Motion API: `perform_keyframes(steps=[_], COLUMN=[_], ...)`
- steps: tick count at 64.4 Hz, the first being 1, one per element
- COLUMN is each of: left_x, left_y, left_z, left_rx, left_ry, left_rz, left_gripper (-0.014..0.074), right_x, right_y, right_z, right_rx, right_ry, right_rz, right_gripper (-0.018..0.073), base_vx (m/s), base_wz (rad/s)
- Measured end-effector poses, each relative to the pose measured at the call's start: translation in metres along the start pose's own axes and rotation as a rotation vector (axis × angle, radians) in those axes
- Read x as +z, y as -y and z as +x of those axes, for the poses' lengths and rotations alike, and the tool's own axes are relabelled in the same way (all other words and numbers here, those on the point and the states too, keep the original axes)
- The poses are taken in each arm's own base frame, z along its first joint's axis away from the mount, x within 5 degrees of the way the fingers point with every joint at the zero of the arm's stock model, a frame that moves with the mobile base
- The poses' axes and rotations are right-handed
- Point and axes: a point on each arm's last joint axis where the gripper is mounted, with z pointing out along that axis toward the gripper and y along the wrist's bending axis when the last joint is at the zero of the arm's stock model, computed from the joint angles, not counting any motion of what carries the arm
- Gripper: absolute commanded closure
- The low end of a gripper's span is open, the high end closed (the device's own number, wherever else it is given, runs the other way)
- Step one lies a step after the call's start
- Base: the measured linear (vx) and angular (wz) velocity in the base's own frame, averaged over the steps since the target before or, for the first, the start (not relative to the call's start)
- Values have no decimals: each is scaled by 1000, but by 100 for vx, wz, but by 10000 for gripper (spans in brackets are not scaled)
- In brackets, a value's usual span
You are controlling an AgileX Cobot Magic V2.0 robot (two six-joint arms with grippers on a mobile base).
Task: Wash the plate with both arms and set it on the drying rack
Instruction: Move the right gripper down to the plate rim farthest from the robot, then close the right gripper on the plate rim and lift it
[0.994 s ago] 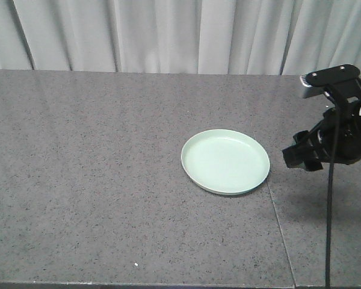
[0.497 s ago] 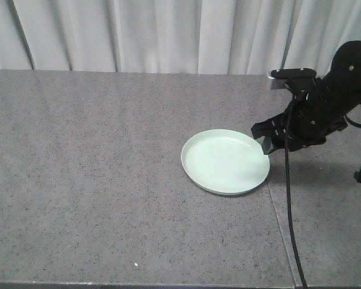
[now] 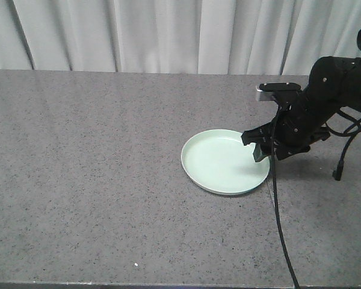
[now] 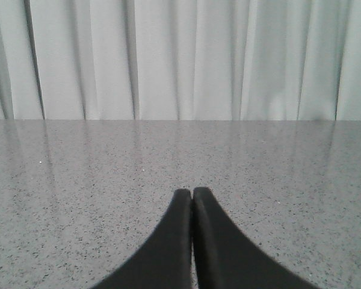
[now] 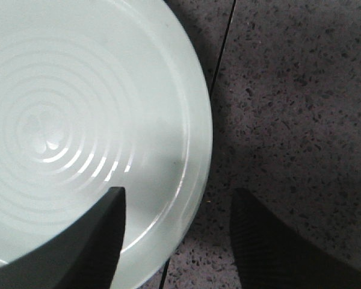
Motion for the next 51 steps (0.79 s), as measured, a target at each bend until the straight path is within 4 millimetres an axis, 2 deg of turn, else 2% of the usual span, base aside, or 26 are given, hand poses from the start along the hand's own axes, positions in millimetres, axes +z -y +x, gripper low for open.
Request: perform_keyframes(steps=[11,21,51], left_x=[0,0,0], left_y=[0,0,0], left_z=[0,0,0], left_rx=[0,0,0], left_ry=[0,0,0], left_rz=[0,0,0], left_gripper=[603,603,603], right_x=[14,21,26], right_y=[1,2,2], right_z=[-1,-2,-2], right_rx=[12,21,24], right_ry=[-15,-21,-25], right_rz=[-8,-15,-17], right_gripper=[186,235,559], base_vx=[0,0,0], base_wz=[0,0,0])
